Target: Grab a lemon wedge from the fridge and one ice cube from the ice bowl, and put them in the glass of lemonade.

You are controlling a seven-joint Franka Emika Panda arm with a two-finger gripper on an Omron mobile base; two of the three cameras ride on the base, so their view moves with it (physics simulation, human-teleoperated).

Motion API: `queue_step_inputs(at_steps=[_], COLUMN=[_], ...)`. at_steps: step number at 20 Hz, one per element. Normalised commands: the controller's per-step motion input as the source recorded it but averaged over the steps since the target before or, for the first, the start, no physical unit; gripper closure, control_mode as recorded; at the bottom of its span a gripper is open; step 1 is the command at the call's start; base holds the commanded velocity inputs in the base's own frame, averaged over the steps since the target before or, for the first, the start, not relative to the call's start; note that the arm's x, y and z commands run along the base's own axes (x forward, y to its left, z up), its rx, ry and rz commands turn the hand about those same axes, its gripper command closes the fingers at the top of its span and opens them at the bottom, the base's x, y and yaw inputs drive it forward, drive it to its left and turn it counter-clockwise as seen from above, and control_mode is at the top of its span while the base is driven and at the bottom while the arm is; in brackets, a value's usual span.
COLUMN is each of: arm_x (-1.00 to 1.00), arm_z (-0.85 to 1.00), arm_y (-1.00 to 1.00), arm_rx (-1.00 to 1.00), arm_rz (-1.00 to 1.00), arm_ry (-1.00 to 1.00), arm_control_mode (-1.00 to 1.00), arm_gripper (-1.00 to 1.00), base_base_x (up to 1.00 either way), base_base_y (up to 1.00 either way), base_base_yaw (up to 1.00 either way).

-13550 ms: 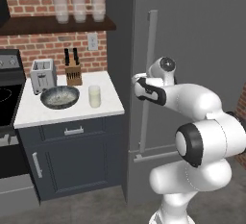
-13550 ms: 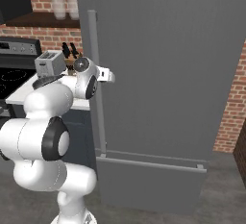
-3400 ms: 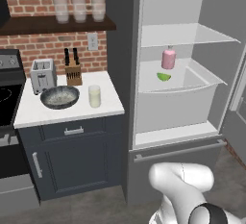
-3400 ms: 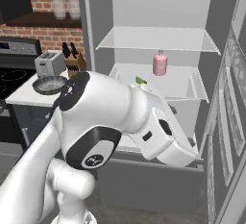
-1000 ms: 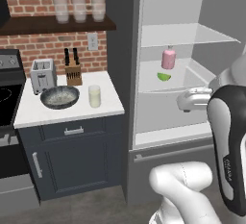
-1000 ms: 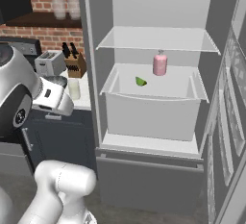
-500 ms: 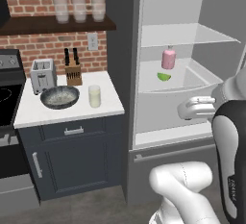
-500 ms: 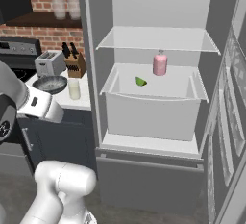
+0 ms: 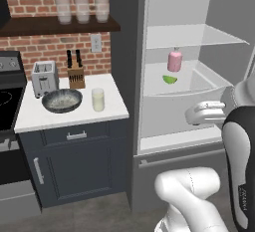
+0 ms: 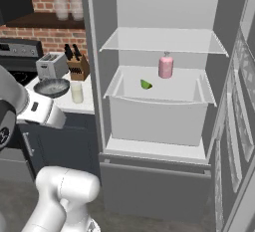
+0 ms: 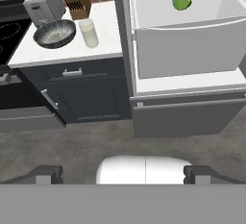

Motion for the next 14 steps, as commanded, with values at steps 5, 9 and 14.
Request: queue_step_inputs(at_steps=[5, 9, 14], arm_x=[-0.15, 0.20, 0.07], arm_z=[0.00, 0.00, 0.00], arm_y=[-0.36, -0.32, 0.26], arm_rx=[0.03, 0.02, 0.00], arm_rz=[0.08, 0.10, -0.01], arm_ry=[-0.03, 0.00, 0.00], arm_control_mode=[-1.00, -1.00, -1.00], arm_gripper=[-1.00, -1.00, -1.00], base_base_x=[0.00, 0.00, 0.00], base_base_y=[0.00, 0.00, 0.00], base_base_yaw=[0.00, 0.00, 0.00])
